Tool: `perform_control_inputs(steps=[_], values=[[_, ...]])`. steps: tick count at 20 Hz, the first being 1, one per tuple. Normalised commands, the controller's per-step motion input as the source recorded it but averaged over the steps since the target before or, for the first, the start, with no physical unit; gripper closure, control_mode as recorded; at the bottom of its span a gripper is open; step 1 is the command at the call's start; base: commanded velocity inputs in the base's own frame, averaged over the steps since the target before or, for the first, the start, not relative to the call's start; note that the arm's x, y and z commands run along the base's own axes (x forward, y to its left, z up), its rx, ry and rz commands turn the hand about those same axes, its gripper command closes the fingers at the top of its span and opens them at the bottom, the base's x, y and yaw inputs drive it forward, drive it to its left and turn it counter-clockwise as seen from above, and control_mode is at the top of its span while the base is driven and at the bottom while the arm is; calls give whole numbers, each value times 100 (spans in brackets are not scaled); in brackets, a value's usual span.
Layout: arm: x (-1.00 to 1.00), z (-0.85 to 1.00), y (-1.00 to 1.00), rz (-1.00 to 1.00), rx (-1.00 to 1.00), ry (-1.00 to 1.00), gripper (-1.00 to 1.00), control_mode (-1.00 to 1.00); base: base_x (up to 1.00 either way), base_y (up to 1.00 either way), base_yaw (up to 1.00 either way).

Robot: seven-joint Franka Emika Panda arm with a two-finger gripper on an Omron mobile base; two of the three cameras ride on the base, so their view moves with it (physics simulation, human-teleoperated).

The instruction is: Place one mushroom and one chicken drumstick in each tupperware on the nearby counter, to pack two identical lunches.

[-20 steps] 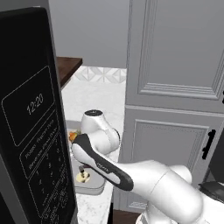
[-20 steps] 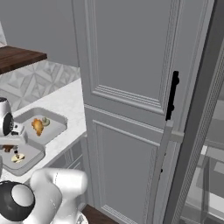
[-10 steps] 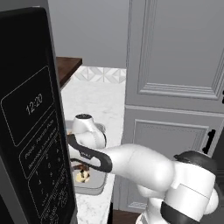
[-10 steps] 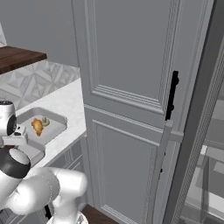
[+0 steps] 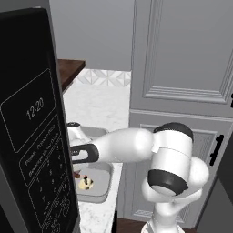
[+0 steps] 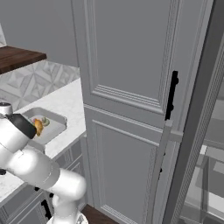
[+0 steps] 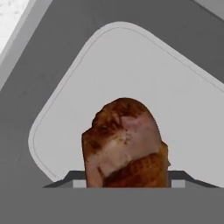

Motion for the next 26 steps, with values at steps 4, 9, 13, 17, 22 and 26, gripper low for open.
perform_control_inputs(steps=[4, 9, 13, 17, 22, 26], values=[[-4, -25, 4, -7, 0, 0, 100, -100, 0, 0, 0], [-13, -31, 0, -7, 0, -2, -100, -100, 0, 0, 0], [-56, -18, -20, -10, 1, -2, -100, -100, 0, 0, 0], [-45, -1, -46, -6, 4, -4, -100, -100, 0, 0, 0], [-25, 0, -51, -8, 5, -2, -100, -100, 0, 0, 0], [-48, 0, -53, -7, 6, -4, -100, -100, 0, 0, 0]])
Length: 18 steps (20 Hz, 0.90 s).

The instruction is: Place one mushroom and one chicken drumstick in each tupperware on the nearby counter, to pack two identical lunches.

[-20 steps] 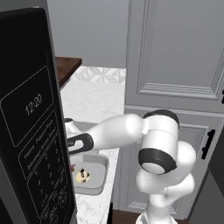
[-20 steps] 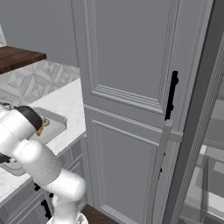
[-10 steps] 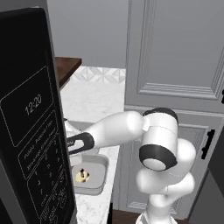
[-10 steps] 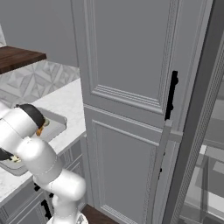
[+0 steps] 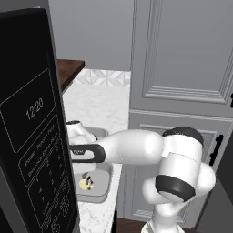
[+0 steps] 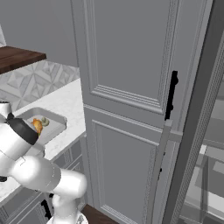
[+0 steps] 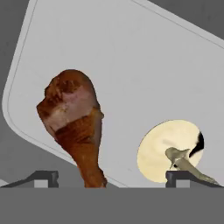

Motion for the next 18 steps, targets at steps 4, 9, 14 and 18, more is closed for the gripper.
perform_control_inputs(steps=[4, 9, 14, 18], values=[[-99, 13, -55, -8, 6, -23, -100, -100, 0, 0, 0], [-66, 78, -52, -2, 5, -37, -100, -100, 0, 0, 0], [-37, 98, -65, -2, 14, -37, -100, -100, 0, 0, 0], [-26, 91, -56, -6, 15, -27, -100, -100, 0, 0, 0]])
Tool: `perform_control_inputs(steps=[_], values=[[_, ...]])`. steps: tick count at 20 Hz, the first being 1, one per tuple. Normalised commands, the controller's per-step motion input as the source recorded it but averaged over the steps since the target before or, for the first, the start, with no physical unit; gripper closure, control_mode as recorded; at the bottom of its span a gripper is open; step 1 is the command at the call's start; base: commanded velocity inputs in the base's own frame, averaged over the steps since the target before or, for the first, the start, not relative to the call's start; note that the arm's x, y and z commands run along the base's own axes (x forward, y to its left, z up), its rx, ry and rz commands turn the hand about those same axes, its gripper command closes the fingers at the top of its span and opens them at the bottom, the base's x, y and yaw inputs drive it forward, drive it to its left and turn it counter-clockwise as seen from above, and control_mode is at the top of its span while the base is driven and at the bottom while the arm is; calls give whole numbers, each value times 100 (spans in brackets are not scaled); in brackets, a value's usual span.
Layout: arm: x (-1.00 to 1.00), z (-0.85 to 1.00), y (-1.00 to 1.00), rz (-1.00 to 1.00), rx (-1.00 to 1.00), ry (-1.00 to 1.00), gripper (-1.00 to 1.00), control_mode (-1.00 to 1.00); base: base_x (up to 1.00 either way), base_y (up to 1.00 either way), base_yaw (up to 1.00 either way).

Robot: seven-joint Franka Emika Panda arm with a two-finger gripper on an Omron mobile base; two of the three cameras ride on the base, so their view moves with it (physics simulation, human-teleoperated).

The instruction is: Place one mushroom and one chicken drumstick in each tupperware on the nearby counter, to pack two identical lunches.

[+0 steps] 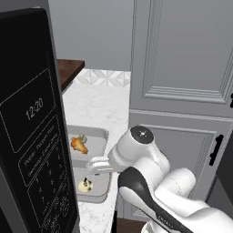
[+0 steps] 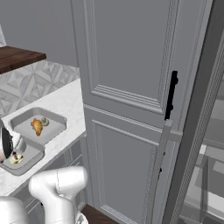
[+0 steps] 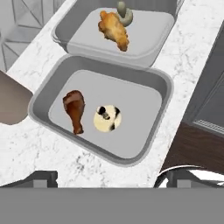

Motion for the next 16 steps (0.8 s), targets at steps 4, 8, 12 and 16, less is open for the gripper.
perform_control_inputs(steps=[4, 8, 12, 16], values=[[-9, 99, -49, -4, 16, -11, -100, -100, 0, 0, 0], [0, 94, -57, -2, 13, -2, -100, -100, 0, 0, 0], [-17, 40, -66, -1, 11, -9, -100, -100, 0, 0, 0], [-70, 2, -66, 0, 10, -21, -100, -100, 0, 0, 0]])
